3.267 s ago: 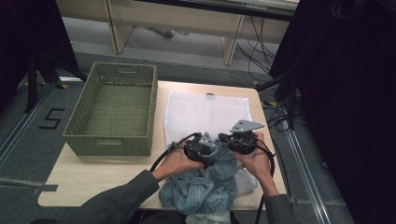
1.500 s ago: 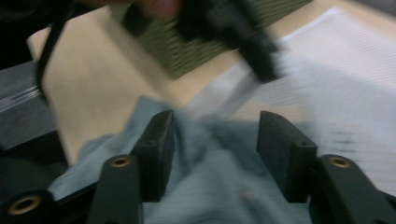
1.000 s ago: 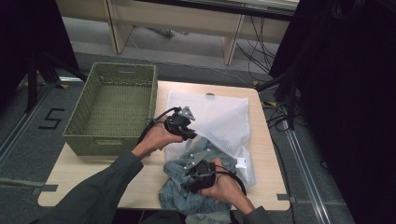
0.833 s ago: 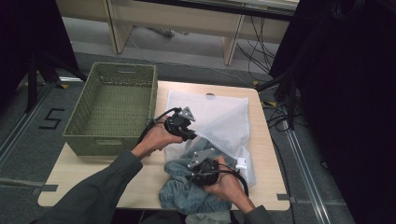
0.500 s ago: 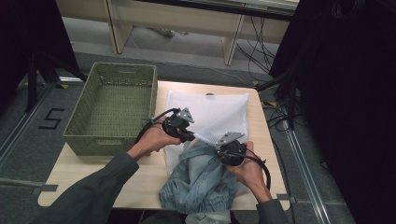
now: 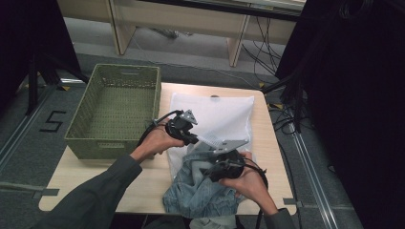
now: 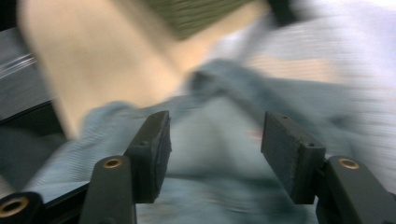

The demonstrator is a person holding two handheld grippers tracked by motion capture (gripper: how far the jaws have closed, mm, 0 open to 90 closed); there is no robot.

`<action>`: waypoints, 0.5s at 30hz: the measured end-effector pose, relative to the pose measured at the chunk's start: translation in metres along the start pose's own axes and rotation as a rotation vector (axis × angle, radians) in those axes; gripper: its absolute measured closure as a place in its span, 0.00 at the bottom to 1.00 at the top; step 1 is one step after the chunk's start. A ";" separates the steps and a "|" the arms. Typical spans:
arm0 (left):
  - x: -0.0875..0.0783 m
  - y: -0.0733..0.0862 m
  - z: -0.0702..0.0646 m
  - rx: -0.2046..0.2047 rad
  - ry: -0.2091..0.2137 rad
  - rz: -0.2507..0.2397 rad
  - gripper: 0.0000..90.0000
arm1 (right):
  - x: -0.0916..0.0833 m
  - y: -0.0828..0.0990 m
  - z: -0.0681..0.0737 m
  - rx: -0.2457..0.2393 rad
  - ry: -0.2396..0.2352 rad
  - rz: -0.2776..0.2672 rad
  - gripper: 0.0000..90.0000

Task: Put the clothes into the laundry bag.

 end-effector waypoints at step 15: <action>-0.002 0.003 0.005 0.002 -0.001 0.007 0.95 | 0.059 0.034 0.044 -0.190 -0.107 0.247 0.73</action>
Point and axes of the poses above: each handheld gripper's, and its own axes: x roughly forward along the jaws, y roughly out of its underside, z roughly to its left, the point moved 4 cm from there along x, roughly forward along the jaws, and after that the axes turned 6 degrees about y, right-handed, at the moved point
